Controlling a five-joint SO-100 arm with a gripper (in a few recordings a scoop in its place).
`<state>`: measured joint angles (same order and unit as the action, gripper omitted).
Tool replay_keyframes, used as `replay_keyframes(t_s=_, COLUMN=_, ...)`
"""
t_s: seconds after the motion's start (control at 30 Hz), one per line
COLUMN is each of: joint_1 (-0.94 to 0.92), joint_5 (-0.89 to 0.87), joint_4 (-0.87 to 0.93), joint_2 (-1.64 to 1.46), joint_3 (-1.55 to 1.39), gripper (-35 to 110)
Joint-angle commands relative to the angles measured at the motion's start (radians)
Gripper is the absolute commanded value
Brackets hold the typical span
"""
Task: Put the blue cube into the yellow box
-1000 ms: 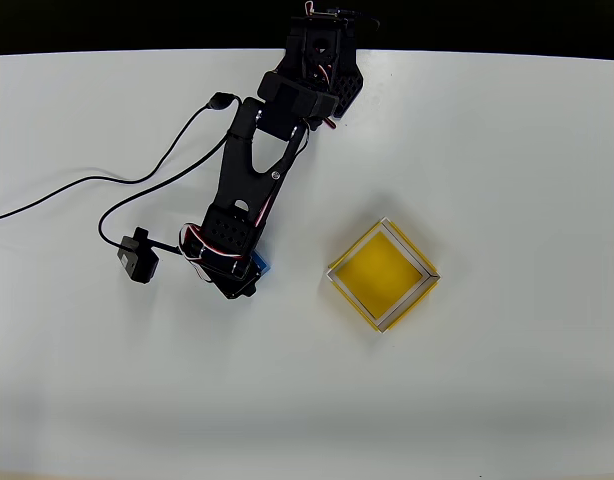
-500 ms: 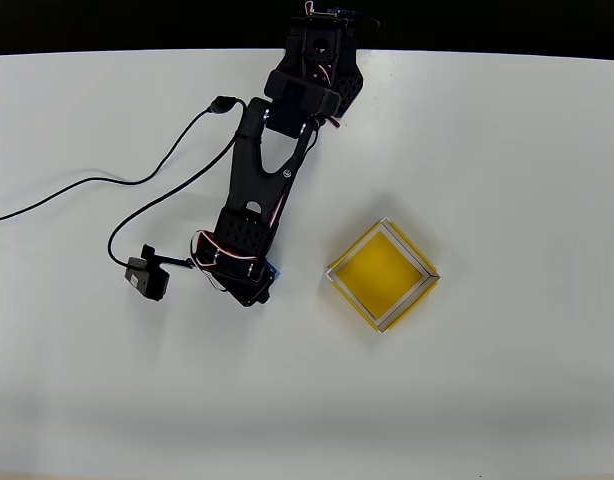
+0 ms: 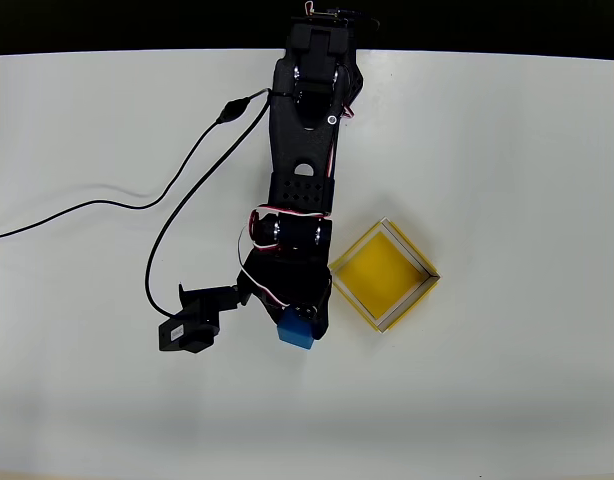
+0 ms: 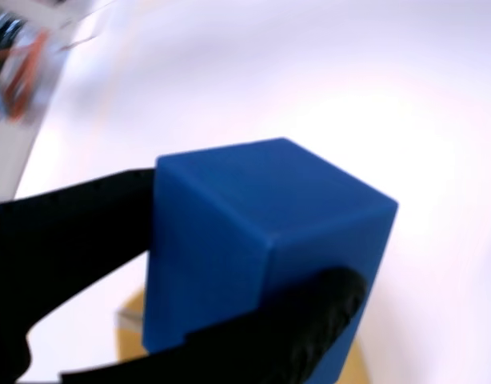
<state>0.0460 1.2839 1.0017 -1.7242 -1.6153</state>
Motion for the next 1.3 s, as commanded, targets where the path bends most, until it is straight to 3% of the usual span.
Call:
replay_keyframes(t_s=0.0, joint_1=0.107, joint_5=0.017, joint_4=-0.110, joint_2=-0.166, joint_3=0.051, gripper=13)
replay_keyframes(t_s=0.3, joint_1=0.275, joint_5=0.071, joint_4=-0.393, joint_2=-0.230, joint_3=-0.198, gripper=14)
replay_keyframes(t_s=0.67, joint_1=0.397, joint_5=0.002, joint_4=-0.425, joint_2=-0.295, joint_3=-0.403, gripper=14)
replay_keyframes(t_s=1.27, joint_1=0.362, joint_5=-0.031, joint_4=-0.477, joint_2=-0.244, joint_3=-0.571, gripper=13)
